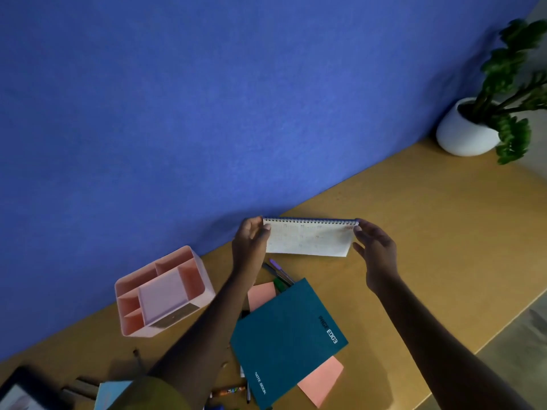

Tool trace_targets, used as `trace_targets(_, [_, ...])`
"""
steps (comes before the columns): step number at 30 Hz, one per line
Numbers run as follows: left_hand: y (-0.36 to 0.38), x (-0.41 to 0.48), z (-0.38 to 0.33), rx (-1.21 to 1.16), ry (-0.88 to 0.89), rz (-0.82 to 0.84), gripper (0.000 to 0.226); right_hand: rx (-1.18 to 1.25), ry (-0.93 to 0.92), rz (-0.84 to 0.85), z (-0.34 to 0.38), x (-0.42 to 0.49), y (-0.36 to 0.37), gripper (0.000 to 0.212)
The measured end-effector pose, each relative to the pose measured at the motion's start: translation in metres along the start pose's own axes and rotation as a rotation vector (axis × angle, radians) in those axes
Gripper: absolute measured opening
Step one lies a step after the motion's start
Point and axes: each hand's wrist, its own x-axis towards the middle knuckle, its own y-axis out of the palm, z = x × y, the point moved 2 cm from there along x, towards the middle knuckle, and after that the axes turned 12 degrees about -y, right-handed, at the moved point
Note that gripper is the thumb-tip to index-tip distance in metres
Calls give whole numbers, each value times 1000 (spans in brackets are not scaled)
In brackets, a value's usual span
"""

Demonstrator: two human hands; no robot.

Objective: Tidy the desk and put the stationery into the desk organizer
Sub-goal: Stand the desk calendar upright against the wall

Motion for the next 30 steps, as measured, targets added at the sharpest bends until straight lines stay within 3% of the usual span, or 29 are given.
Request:
trace_targets(5, [9, 12, -15, 81, 68, 8, 34, -10, -63, 30, 13, 13, 9, 23])
trace_targets(13, [26, 37, -23, 167, 51, 116, 64, -106, -176, 217, 36, 37, 20, 33])
trace_targets(19, [30, 43, -28, 214, 81, 168, 67, -139, -200, 295, 30, 48, 18, 44])
trace_targets(25, [30, 47, -11, 236, 96, 221, 87, -224, -195, 349, 15, 48, 14, 75])
trace_targets(30, [35, 30, 5, 220, 36, 293, 104, -298, -186, 404, -2, 40, 11, 84])
